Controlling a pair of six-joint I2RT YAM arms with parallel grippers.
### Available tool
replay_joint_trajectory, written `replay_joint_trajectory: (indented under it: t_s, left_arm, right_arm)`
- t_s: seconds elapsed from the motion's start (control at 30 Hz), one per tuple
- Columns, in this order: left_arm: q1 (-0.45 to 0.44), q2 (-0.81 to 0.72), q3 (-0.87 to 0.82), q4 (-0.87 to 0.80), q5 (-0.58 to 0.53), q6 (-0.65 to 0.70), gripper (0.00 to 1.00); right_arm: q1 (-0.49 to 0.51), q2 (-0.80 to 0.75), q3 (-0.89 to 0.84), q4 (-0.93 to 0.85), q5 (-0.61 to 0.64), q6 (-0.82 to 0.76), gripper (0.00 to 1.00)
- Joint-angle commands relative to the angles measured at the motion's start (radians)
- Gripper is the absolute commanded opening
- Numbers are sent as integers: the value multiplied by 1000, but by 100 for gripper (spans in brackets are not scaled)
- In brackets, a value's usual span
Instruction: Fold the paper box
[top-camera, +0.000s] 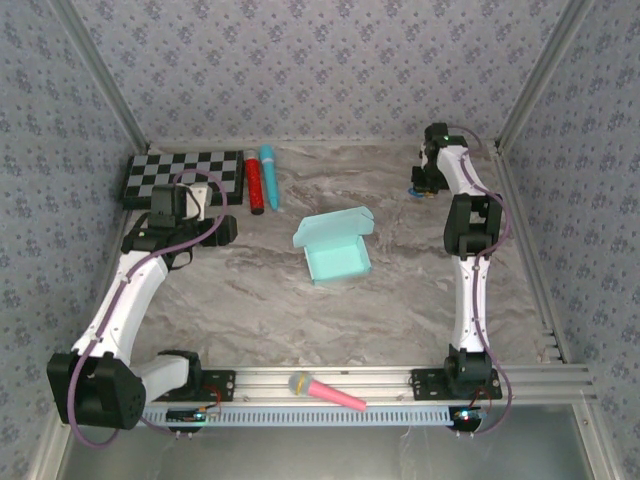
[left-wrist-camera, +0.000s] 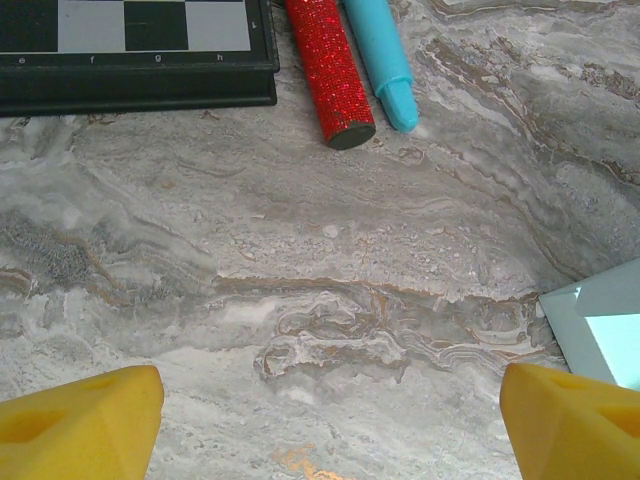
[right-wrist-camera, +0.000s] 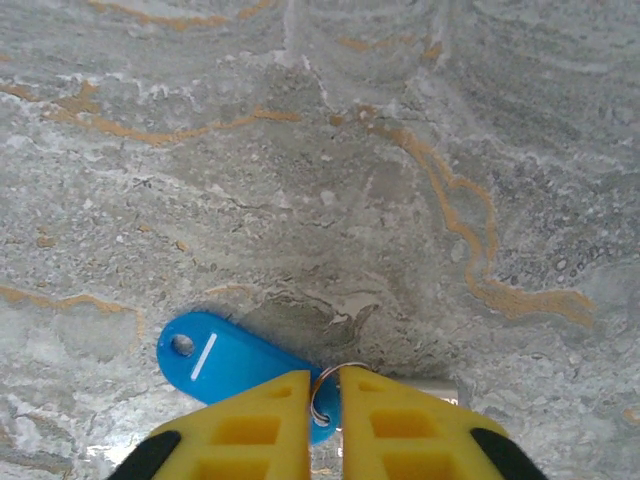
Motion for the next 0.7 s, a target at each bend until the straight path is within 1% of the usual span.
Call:
replay_joint_trajectory:
  t_s: [0.0, 0.07, 0.23, 0.47, 0.67]
  left_arm:
    - [4, 2, 16, -21, 2, 11, 87]
    - [4, 3, 16, -22, 1, 12, 87]
    - [4, 3, 15, -22, 3, 9, 87]
    - [4, 3, 17, -21, 7, 6, 87]
    - [4, 2, 17, -21, 10, 5, 87]
  right_arm:
    - [4, 19, 13, -48, 32, 6, 10]
    - [4, 6, 8, -41, 33, 8, 6]
    - [4, -47, -24, -22, 29, 13, 0]
    - [5, -146, -102, 10, 14, 22, 0]
    - [5, -293, -278, 110, -45, 42, 0]
